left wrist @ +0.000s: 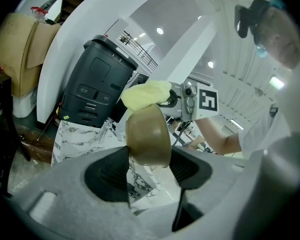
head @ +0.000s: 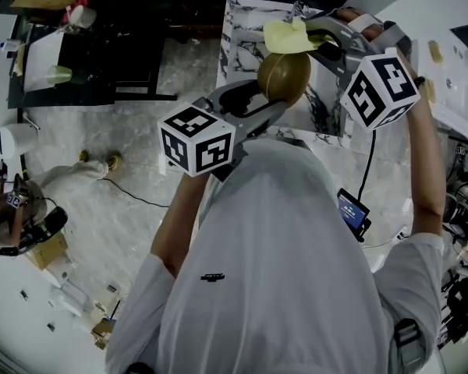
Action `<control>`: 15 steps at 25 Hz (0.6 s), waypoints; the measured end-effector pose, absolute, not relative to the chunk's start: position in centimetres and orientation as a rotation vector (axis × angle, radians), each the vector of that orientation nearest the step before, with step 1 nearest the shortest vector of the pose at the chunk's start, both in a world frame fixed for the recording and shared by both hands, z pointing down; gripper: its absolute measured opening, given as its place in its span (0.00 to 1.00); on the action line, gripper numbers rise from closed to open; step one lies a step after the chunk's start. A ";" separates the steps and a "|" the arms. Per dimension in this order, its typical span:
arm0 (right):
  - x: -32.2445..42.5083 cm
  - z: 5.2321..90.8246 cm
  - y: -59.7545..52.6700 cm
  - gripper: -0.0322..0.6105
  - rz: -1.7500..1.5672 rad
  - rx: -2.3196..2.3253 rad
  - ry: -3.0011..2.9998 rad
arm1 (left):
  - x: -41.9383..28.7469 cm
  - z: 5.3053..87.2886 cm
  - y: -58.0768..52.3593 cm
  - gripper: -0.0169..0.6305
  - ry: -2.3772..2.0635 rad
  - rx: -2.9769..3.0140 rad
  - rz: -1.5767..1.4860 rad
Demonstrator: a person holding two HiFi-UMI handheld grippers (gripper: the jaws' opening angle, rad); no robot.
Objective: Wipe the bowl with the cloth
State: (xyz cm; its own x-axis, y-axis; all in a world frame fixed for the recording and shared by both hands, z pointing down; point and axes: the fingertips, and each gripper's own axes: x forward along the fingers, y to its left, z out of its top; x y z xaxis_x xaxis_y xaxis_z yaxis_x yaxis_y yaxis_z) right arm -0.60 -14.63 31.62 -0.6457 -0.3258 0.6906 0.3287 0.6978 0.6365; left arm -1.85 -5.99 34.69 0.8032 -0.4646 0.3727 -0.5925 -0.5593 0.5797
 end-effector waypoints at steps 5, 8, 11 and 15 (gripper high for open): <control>0.6 33.3 -15.4 0.11 -0.877 0.046 -2.097 | -2.4 34.3 -6.3 0.42 -0.792 2.264 0.190; 1.3 34.4 -15.2 0.11 -0.829 0.064 -2.098 | -2.9 33.9 -6.5 0.42 -0.810 2.266 0.171; 1.5 35.4 -14.6 0.11 -0.795 0.075 -2.107 | -3.4 33.8 -6.6 0.42 -0.824 2.262 0.160; 1.9 36.3 -14.1 0.11 -0.737 0.100 -2.136 | -3.7 33.5 -6.9 0.42 -0.831 2.250 0.119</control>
